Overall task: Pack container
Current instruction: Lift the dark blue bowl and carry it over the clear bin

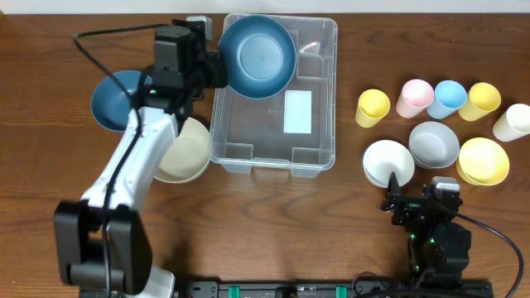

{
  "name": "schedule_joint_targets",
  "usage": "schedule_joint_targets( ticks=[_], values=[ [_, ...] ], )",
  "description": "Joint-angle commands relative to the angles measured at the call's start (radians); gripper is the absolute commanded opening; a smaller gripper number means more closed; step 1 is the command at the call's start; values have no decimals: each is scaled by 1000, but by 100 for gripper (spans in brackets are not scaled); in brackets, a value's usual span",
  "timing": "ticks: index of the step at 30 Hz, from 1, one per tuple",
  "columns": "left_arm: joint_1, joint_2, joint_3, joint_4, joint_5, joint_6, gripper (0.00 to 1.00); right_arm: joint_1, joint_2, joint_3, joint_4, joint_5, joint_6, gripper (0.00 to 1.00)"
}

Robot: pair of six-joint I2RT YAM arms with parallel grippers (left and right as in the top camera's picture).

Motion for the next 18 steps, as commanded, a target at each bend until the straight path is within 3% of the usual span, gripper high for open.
schedule_joint_targets(
  ticks=[1,18],
  values=[
    [-25,49,40,41,-7,-26,6,-9,-6,-3,-1,6,11,99],
    [-108,153,40,163,-113,-32,6,-9,-6,-3,-1,6,11,99]
  ],
)
